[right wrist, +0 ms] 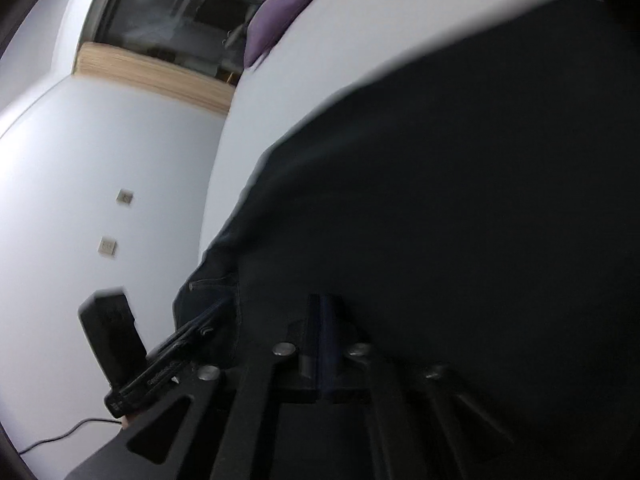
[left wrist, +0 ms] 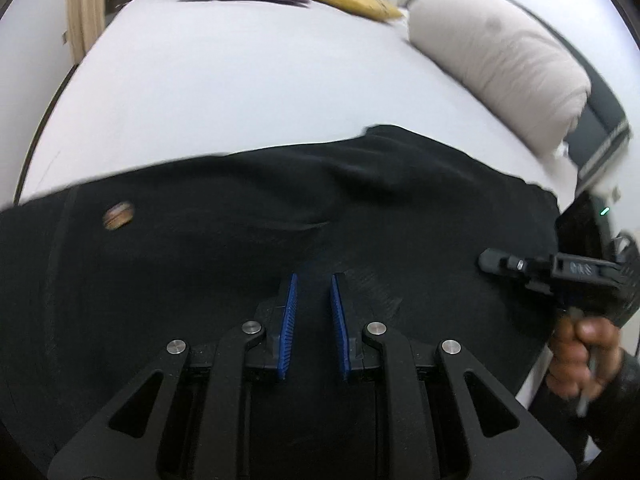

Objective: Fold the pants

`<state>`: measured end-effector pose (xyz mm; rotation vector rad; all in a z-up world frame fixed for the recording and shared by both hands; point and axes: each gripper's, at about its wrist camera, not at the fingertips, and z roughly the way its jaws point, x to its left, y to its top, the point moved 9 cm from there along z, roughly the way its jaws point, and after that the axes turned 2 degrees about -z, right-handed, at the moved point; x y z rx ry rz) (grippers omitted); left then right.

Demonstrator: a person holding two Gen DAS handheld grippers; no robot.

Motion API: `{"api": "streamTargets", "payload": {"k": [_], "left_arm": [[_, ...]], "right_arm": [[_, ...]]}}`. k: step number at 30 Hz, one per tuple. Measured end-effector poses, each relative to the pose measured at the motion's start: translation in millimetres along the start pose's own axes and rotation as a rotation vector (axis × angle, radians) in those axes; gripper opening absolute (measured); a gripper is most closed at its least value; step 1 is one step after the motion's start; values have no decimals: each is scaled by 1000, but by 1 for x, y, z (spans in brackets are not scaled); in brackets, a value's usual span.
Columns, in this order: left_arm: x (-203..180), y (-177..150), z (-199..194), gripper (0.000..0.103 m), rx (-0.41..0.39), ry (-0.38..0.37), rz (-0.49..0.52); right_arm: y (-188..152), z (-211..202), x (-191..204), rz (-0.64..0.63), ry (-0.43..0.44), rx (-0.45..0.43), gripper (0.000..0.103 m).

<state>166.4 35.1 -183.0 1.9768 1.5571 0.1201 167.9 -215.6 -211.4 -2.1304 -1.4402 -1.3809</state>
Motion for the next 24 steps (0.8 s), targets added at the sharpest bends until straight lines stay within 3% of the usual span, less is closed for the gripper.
{"api": "streamTargets", "payload": {"k": [2, 7, 11, 14, 16, 18, 20, 24], "left_arm": [[13, -5, -11, 17, -24, -13, -15], [35, -9, -22, 17, -68, -36, -63], [56, -17, -42, 17, -95, -33, -82], [70, -24, -65, 17, -119, -9, -88], [85, -27, -86, 17, -147, 81, -83], [100, -26, -104, 17, -167, 105, -105], [107, -20, -114, 17, -192, 112, -135], [84, 9, -105, 17, -214, 84, -120]], "right_arm": [[22, -28, -27, 59, 7, -89, 0], [80, -136, -115, 167, -159, -354, 0], [101, -200, -166, 239, -321, -491, 0], [113, -250, -193, 319, -464, -562, 0], [111, -276, -183, 304, -541, -590, 5], [105, -279, -153, 271, -483, -600, 5], [93, -247, -104, 185, -380, -556, 5], [45, -155, -7, 17, -129, -340, 15]]}}
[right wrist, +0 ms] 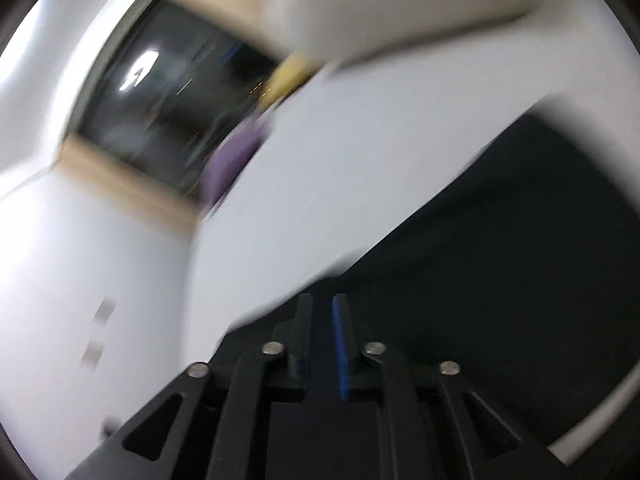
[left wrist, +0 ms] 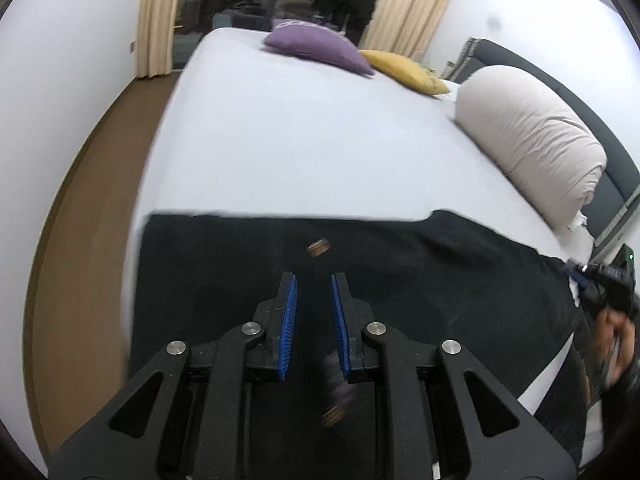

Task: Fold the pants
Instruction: 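Release the waistband with the left tool while the right tool lays the hems down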

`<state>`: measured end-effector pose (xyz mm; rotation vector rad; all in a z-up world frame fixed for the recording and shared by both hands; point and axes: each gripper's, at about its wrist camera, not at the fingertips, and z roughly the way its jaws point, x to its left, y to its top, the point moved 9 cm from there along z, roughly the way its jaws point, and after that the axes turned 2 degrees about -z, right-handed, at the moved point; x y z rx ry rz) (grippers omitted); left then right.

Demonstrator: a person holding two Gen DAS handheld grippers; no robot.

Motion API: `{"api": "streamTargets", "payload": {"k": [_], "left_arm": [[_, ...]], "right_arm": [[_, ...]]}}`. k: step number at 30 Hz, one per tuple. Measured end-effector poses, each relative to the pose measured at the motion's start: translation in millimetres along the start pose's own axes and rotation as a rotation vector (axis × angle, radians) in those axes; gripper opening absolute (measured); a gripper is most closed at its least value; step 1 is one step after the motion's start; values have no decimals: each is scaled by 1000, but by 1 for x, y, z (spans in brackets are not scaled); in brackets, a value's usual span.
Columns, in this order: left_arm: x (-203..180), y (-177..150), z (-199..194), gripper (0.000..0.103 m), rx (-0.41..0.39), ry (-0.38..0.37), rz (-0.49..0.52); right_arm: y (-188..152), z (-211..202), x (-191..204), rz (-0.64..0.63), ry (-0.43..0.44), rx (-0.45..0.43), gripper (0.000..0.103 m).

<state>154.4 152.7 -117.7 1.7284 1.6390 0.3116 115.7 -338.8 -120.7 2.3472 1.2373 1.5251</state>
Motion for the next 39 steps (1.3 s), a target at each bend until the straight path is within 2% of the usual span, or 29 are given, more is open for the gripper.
{"api": "streamTargets", "payload": {"k": [2, 3, 5, 6, 8, 12, 14, 16, 17, 19, 20, 21, 24, 27, 30, 33, 35, 39], "left_arm": [[-19, 2, 20, 17, 41, 5, 50], [-24, -1, 33, 17, 75, 34, 86], [-27, -11, 59, 17, 140, 71, 104], [-23, -17, 64, 17, 161, 76, 97], [-21, -21, 64, 17, 147, 50, 88], [-17, -24, 61, 17, 148, 23, 79], [-16, -25, 60, 17, 146, 18, 70], [-16, -25, 56, 17, 145, 34, 69], [-17, -24, 56, 17, 146, 54, 70], [-28, -21, 51, 17, 140, 74, 73], [-40, -19, 49, 17, 130, 50, 72], [-51, -20, 49, 17, 127, 25, 73], [-88, -25, 53, 17, 140, -19, 120], [-116, -39, 68, 17, 194, -46, 150], [-120, -57, 80, 17, 247, -37, 162], [-116, -63, 79, 17, 241, -58, 133], [-114, -64, 79, 17, 246, -72, 117], [-117, -67, 81, 17, 245, -61, 134]], "right_arm": [[-53, 36, 38, -21, 115, 140, 15], [-79, 49, 48, -29, 124, 205, 15], [-112, 69, 44, -60, 85, 313, 15], [-119, 73, 28, -59, 33, 332, 0], [-107, 56, -4, 27, 47, 295, 0], [-27, 15, -71, 112, -110, 102, 0], [8, -24, -117, 155, -239, 11, 0], [33, -73, -142, 132, -442, -71, 6], [43, -92, -140, 114, -498, -107, 12], [54, -128, -123, 73, -504, -167, 32], [56, -144, -117, 54, -519, -180, 62], [53, -155, -111, 41, -537, -198, 79], [39, -171, -104, 61, -546, -225, 79], [-1, -172, -138, 213, -513, -194, 73], [-11, -170, -170, 312, -499, -142, 71], [-8, -157, -174, 398, -507, -104, 70], [-10, -153, -180, 457, -465, -102, 69], [-9, -149, -179, 495, -383, -135, 67]]}}
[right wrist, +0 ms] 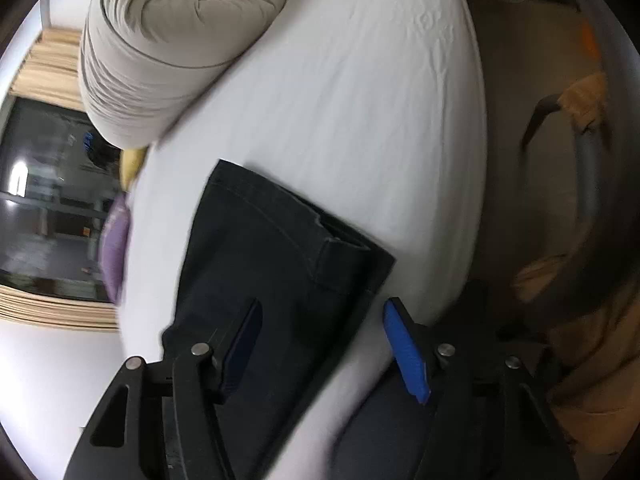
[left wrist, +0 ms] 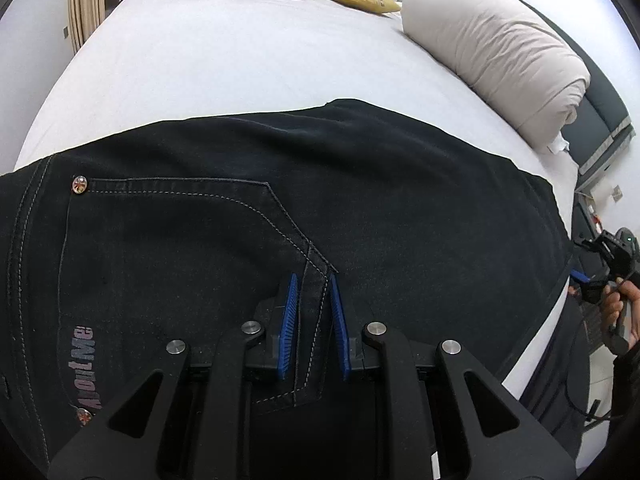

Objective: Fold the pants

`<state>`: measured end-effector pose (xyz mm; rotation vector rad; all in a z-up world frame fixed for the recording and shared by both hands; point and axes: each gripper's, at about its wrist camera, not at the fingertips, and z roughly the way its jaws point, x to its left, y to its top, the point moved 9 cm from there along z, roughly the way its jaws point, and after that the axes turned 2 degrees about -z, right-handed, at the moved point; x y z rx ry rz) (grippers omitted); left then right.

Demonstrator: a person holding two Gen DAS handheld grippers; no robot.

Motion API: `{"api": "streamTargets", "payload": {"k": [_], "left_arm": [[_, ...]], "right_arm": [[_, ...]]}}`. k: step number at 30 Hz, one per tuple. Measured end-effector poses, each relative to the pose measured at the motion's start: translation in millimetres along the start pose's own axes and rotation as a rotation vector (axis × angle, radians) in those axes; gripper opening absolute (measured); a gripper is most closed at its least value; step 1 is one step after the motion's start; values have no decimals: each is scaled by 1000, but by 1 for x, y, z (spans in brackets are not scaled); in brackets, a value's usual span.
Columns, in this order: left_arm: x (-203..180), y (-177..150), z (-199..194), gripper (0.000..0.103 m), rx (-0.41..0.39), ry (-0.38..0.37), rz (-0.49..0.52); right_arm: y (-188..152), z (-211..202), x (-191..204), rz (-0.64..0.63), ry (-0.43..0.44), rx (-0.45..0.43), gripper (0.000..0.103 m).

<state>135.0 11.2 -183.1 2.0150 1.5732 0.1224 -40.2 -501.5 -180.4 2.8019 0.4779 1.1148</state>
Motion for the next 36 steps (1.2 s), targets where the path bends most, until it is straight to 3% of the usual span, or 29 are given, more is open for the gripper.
{"api": "streamTargets", "payload": {"k": [11, 18, 23, 27, 29, 31, 33, 36], "left_arm": [[1, -1, 1, 17, -4, -5, -1], [2, -2, -2, 17, -3, -4, -3], [1, -2, -1, 17, 0, -3, -1], [1, -1, 0, 17, 0, 1, 0], [1, -1, 0, 17, 1, 1, 0], [1, -2, 0, 17, 1, 1, 2], [1, -2, 0, 17, 2, 1, 1], [1, -2, 1, 17, 0, 4, 1]], "right_arm": [[2, -13, 5, 26, 176, -72, 48], [6, -1, 11, 22, 244, -80, 48], [13, -7, 23, 6, 363, -166, 45], [20, 1, 16, 46, 348, -182, 44], [20, 16, 11, 61, 283, -137, 44], [20, 21, 11, 74, 277, -120, 44], [17, 18, 13, 73, 225, -99, 39], [17, 17, 17, 75, 242, -92, 39]]}}
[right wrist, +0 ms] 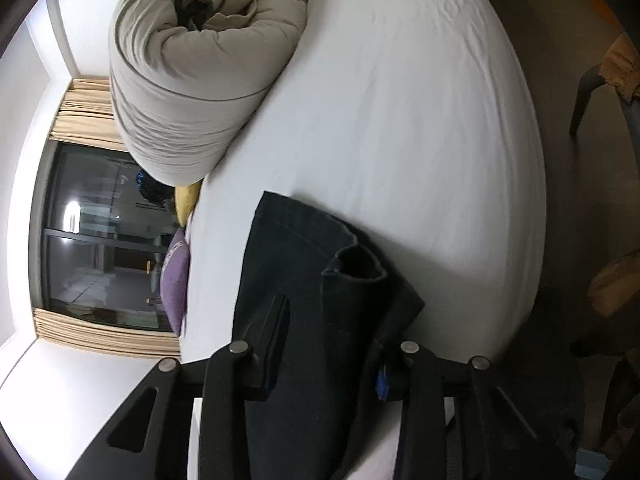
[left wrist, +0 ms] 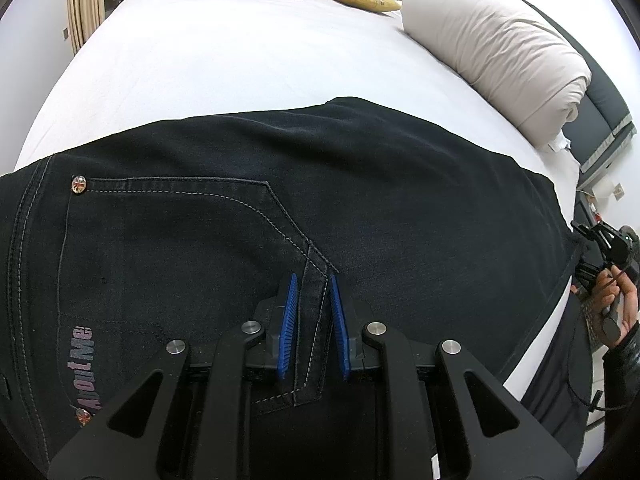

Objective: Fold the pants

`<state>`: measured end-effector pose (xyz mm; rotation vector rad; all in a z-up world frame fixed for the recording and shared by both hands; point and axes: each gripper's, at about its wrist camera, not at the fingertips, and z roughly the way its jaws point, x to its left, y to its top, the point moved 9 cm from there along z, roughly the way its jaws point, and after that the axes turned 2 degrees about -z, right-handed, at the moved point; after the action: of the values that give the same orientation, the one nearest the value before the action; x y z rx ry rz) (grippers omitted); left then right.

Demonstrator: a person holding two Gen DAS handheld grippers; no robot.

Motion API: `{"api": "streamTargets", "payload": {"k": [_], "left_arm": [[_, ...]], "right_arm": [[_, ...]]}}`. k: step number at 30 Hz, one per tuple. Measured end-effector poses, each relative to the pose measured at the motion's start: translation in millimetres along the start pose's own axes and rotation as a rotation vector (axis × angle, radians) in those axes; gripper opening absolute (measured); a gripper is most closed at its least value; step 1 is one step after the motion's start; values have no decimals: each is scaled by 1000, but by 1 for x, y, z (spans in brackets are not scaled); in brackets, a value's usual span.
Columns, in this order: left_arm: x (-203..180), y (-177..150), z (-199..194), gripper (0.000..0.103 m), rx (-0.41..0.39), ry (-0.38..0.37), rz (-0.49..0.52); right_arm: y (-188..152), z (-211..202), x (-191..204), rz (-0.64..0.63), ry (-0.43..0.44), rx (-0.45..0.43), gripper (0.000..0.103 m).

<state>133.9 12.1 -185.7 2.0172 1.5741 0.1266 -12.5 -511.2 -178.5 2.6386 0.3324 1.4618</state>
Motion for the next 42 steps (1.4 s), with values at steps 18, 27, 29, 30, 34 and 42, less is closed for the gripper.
{"api": "streamTargets", "payload": {"k": [18, 27, 29, 30, 34, 42], "left_arm": [[13, 1, -2, 17, -1, -65, -100], [15, 9, -14, 30, -12, -175, -255], [9, 13, -20, 65, -25, -233, -300], [6, 16, -24, 76, -35, -267, -323], [-19, 26, -28, 76, -23, -403, -369], [-76, 50, 8, 76, 113, -503, -378]], "right_arm": [[2, 8, 32, -210, -87, -33, 5], [-179, 13, 212, -1111, -32, 27, 5], [-251, 33, 218, -1336, -34, 103, 5], [-284, 50, 208, -1425, -66, 167, 5], [-334, 96, 159, -1492, -191, 311, 6], [-346, 80, 178, -1619, -211, 194, 6]]}}
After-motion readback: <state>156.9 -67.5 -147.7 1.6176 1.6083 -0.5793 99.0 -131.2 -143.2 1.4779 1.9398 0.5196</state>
